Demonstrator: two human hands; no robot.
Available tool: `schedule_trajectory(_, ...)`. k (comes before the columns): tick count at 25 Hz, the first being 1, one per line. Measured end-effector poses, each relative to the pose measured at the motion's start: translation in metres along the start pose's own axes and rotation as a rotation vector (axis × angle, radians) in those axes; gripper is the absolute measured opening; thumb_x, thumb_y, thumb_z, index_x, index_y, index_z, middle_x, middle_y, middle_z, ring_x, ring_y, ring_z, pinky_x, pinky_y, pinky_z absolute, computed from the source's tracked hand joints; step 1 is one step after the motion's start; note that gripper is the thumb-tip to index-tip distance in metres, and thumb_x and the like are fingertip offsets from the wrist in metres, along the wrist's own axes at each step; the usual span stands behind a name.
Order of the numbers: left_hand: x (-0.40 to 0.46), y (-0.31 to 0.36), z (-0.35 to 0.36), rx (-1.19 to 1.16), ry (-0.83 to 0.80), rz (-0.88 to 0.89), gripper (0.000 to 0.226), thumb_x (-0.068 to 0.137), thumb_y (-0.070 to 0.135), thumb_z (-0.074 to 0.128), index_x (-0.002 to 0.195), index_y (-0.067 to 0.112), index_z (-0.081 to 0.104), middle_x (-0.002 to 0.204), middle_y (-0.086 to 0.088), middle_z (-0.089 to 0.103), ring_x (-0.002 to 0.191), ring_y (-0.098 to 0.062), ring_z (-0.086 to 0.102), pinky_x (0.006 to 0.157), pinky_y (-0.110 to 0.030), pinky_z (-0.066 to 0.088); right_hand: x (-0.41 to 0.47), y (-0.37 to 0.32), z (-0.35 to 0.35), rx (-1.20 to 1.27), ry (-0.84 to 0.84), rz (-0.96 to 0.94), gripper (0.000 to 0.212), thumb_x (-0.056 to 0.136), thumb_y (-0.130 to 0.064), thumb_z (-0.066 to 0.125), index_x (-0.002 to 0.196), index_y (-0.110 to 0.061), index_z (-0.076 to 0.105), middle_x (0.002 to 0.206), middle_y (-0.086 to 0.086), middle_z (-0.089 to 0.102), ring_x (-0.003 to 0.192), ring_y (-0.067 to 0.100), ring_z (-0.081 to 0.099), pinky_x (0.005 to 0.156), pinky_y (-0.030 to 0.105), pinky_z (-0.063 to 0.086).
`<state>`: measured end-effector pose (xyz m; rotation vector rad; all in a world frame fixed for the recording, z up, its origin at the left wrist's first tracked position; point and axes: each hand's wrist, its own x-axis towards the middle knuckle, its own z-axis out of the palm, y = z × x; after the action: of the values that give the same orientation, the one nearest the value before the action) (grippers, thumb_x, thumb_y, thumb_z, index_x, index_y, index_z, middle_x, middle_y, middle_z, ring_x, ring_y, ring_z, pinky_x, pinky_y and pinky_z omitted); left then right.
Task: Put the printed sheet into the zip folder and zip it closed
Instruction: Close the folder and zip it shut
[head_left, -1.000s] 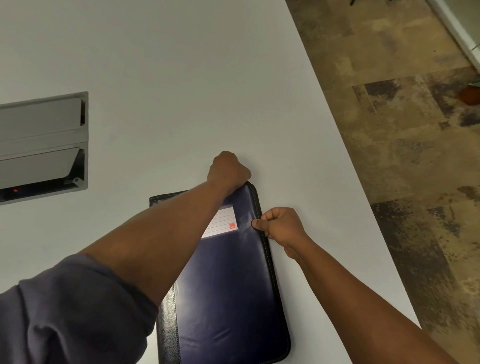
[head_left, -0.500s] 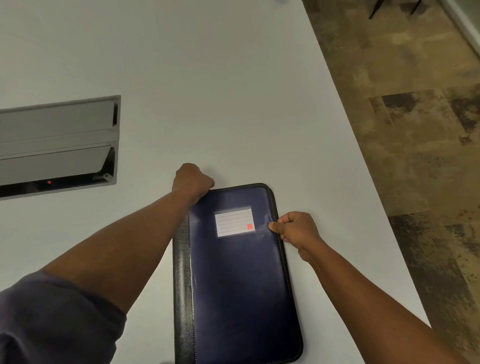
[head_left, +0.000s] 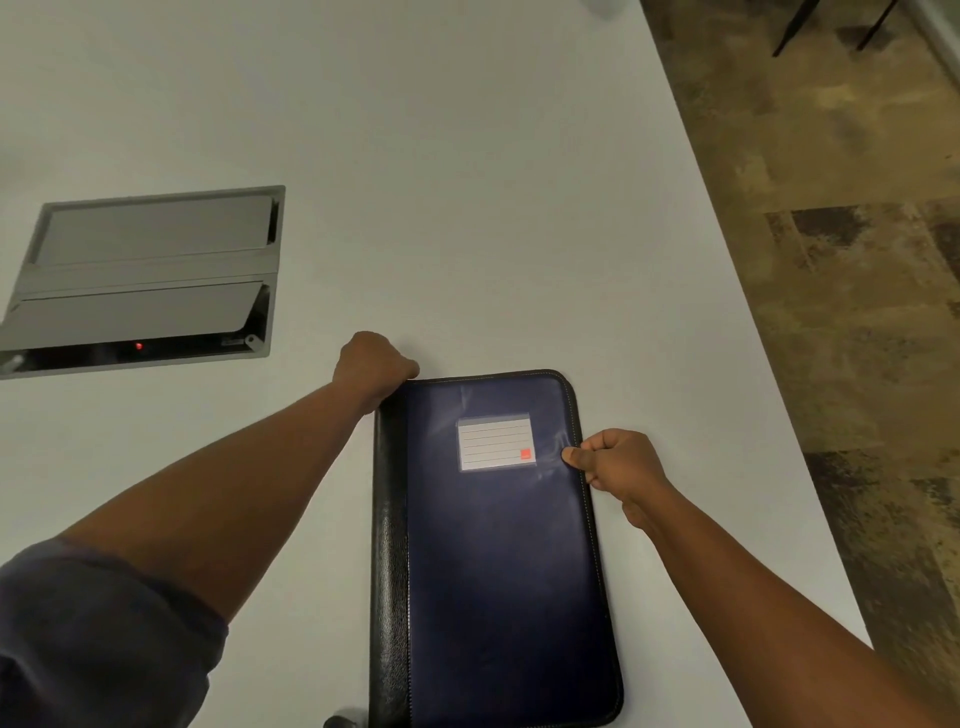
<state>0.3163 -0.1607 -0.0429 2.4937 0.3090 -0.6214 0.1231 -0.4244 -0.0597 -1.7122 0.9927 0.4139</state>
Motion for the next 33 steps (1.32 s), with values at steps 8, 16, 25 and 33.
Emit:
schedule_trajectory(8, 0.016, -0.015, -0.009, -0.067, -0.13, -0.016, 0.025, 0.07, 0.012, 0.075, 0.088, -0.006, 0.072, 0.093, -0.019, 0.073, 0.081, -0.028, 0.063, 0.069, -0.035, 0.052, 0.0, -0.001, 0.001, -0.004, -0.008, 0.003, 0.017, 0.081, -0.019, 0.082, 0.076, -0.008, 0.069, 0.074, 0.01, 0.069, 0.065, 0.02, 0.061, 0.065, 0.031, 0.054)
schedule_trajectory(16, 0.013, -0.024, -0.018, 0.003, -0.222, 0.083, 0.007, 0.083, 0.015, 0.071, 0.083, 0.012, 0.065, 0.082, -0.01, 0.056, 0.079, -0.022, 0.049, 0.071, -0.035, 0.041, 0.002, 0.001, 0.001, 0.033, -0.02, 0.0, 0.019, 0.078, -0.017, 0.084, 0.076, -0.006, 0.068, 0.071, 0.01, 0.067, 0.062, 0.018, 0.059, 0.063, 0.03, 0.053)
schedule_trajectory(25, -0.001, -0.037, -0.018, 0.003, -0.235, 0.245, 0.012, 0.09, 0.022, 0.072, 0.092, 0.011, 0.077, 0.09, -0.001, 0.072, 0.094, -0.022, 0.065, 0.085, -0.035, 0.052, 0.003, 0.002, 0.002, 0.0, -0.006, -0.013, 0.019, 0.08, -0.02, 0.082, 0.079, -0.007, 0.069, 0.074, 0.011, 0.069, 0.066, 0.019, 0.061, 0.065, 0.031, 0.055)
schedule_trajectory(33, -0.021, -0.051, -0.002, -0.202, -0.05, 0.165, 0.019, 0.085, 0.02, 0.078, 0.102, 0.017, 0.072, 0.106, 0.0, 0.07, 0.101, -0.022, 0.066, 0.092, -0.036, 0.053, -0.007, 0.009, 0.007, 0.001, 0.082, -0.074, 0.019, 0.081, -0.028, 0.082, 0.081, -0.013, 0.07, 0.079, 0.007, 0.073, 0.073, 0.023, 0.066, 0.073, 0.037, 0.058)
